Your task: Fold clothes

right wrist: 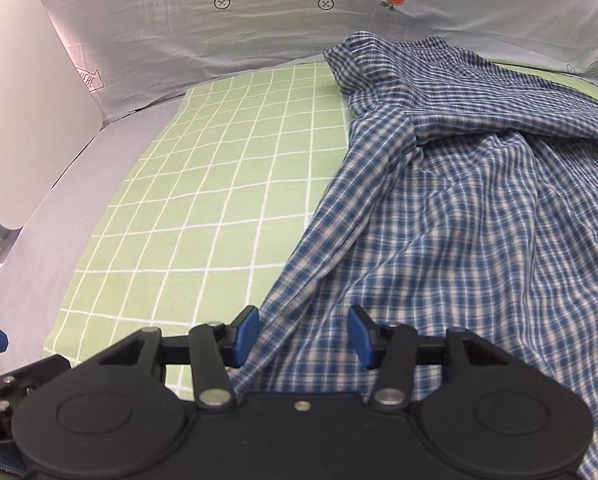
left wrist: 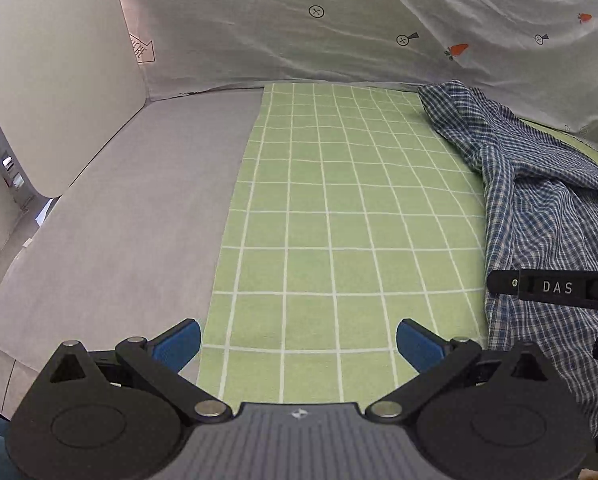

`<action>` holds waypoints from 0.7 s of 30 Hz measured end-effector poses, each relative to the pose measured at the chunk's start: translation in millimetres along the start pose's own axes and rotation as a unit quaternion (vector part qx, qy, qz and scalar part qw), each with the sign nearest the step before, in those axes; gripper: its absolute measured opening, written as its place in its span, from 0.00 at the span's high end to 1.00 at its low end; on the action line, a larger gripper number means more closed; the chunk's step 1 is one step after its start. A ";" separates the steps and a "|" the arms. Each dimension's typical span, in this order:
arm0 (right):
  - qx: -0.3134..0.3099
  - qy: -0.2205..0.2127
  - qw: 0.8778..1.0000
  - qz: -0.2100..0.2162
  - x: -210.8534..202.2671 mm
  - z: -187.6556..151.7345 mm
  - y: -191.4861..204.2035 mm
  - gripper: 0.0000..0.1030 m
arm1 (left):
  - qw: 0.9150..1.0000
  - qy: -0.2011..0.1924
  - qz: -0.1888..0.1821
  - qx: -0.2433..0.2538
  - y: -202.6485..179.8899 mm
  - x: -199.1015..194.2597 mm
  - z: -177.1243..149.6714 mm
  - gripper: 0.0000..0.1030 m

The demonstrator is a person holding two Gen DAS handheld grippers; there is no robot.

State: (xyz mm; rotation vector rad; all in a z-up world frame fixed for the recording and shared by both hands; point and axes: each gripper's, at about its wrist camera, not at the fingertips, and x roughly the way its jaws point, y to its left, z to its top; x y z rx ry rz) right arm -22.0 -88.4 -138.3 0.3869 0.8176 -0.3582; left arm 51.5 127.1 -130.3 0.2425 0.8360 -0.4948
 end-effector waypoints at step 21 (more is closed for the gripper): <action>-0.019 0.002 0.994 0.103 -24.5 -2.5 -22.7 0.97 | 1.000 -0.012 -0.015 -0.002 -43.8 -9.4 -2.3 0.00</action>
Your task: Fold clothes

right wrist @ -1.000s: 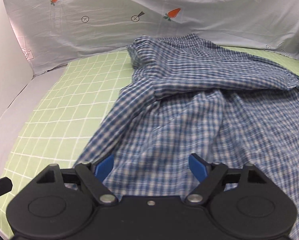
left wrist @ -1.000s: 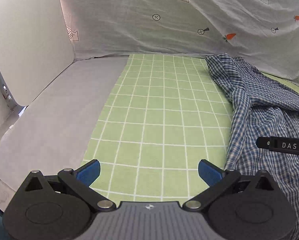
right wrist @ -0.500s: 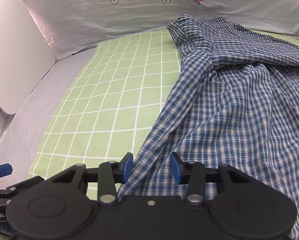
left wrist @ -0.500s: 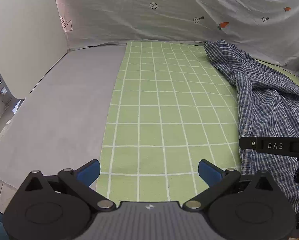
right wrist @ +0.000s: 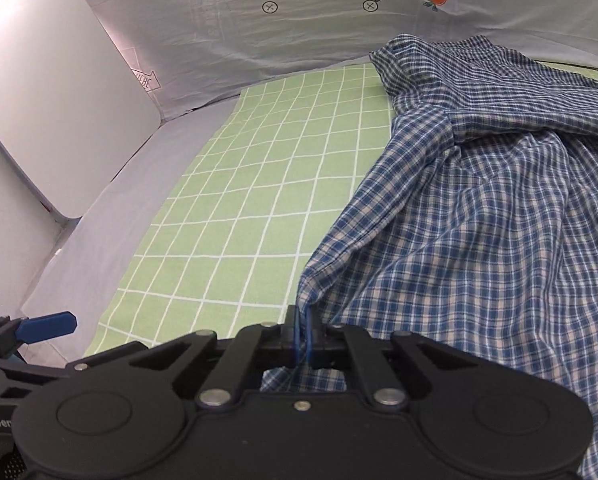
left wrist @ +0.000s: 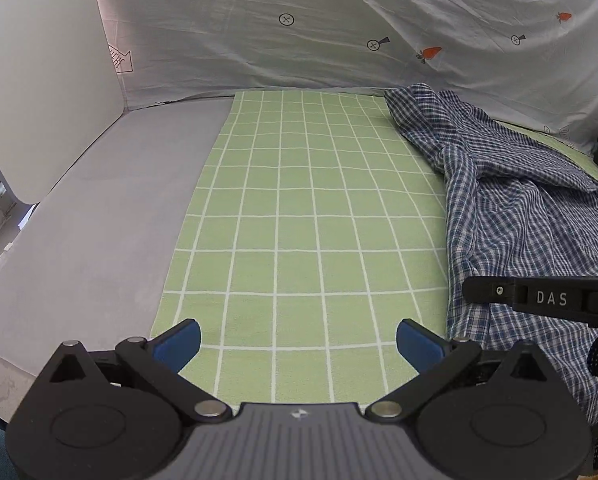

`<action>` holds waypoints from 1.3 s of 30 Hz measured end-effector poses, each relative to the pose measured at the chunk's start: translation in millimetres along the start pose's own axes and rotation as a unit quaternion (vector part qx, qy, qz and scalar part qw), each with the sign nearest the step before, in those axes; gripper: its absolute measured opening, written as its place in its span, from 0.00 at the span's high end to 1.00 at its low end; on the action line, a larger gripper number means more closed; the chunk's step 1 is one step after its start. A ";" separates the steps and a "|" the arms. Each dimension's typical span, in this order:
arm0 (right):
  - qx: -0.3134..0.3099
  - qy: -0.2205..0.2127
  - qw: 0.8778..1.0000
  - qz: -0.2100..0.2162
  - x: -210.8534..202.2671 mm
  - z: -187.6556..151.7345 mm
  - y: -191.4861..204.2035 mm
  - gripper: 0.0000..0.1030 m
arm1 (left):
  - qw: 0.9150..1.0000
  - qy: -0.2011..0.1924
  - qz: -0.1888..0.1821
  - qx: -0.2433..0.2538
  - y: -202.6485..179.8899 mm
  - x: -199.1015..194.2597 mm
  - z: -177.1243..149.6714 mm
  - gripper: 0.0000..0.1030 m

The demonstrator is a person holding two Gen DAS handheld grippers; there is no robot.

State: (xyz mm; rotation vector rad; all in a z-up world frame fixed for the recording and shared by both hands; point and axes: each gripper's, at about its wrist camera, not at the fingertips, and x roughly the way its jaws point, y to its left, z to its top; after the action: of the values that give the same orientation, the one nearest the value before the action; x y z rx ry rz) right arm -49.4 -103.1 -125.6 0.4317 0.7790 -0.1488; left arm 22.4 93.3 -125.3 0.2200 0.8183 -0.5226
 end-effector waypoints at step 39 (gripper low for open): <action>0.125 0.088 0.981 0.119 -66.2 -34.5 -160.4 0.97 | 0.989 0.079 -0.118 -0.031 -161.0 -3.5 -47.7 0.89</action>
State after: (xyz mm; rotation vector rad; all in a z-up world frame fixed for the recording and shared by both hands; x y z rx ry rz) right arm -164.4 -234.9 -152.0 0.7810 0.8783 0.0174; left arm -94.2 -24.4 -152.8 0.1083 1.0206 -0.7076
